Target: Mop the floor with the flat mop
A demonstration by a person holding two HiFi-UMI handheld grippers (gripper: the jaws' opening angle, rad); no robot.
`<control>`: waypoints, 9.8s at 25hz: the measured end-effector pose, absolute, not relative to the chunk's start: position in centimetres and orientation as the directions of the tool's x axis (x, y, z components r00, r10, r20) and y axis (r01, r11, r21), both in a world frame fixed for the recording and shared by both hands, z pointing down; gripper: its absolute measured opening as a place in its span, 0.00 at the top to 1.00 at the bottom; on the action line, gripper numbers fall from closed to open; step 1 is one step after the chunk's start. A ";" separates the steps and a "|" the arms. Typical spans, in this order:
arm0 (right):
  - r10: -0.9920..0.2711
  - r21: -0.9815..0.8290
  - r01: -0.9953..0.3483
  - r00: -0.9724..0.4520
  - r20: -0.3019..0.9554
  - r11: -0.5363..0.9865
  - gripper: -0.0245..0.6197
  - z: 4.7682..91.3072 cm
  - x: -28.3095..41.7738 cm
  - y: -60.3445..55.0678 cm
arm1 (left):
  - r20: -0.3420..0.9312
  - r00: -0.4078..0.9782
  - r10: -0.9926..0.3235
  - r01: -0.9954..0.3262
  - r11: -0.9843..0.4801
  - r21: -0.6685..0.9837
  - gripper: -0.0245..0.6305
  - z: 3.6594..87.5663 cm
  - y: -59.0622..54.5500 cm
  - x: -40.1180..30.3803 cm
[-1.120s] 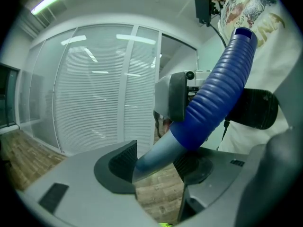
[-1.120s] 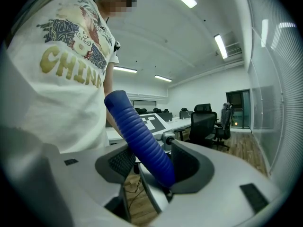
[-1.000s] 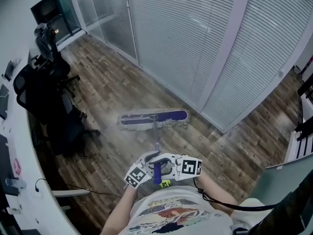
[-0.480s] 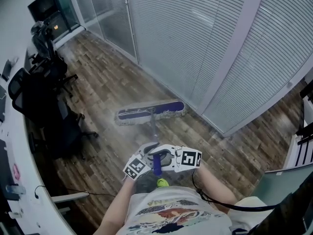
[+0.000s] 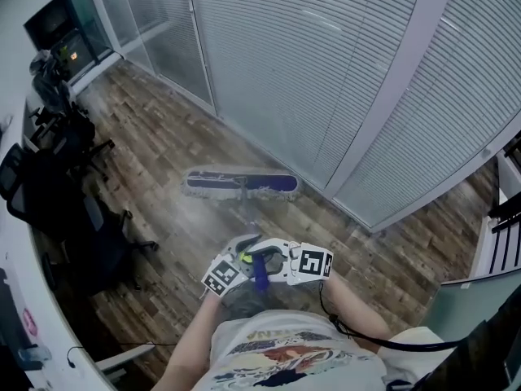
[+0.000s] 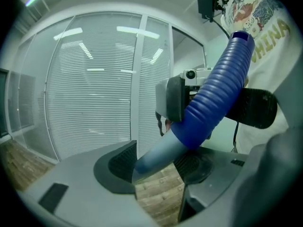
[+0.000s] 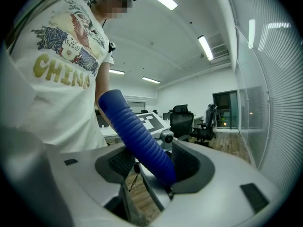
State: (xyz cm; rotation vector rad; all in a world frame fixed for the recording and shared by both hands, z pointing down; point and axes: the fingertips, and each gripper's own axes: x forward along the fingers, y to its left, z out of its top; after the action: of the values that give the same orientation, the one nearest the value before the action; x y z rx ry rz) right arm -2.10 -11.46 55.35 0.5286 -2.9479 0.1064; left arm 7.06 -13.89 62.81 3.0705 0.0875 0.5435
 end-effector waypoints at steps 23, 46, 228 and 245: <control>-0.454 -0.072 -0.469 -0.876 0.162 0.880 0.60 55.6 1.5 -37.9 | 0.344 0.929 0.140 0.131 -0.990 0.049 0.63 63.4 -39.5 10.3; -0.333 -0.065 -0.346 -0.930 0.157 0.936 0.60 55.8 2.1 -17.5 | 0.412 0.911 0.030 0.008 -0.998 0.054 0.62 63.7 -20.2 11.1; 0.275 -0.121 0.252 -0.926 0.259 0.960 0.57 59.6 -8.5 -11.0 | 0.461 0.764 -0.451 -0.543 -0.835 0.084 0.61 67.2 -18.2 -2.3; 0.401 -0.171 0.370 -0.890 0.218 0.913 0.57 58.5 -10.4 18.8 | 0.425 0.728 -0.538 -0.643 -0.751 0.150 0.61 66.6 11.2 -4.8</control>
State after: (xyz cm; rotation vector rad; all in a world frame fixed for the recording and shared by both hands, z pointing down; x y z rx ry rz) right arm -10.36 18.82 58.53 -0.5790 -2.8265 0.1827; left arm -4.77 11.22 66.63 2.6456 -0.9261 0.5206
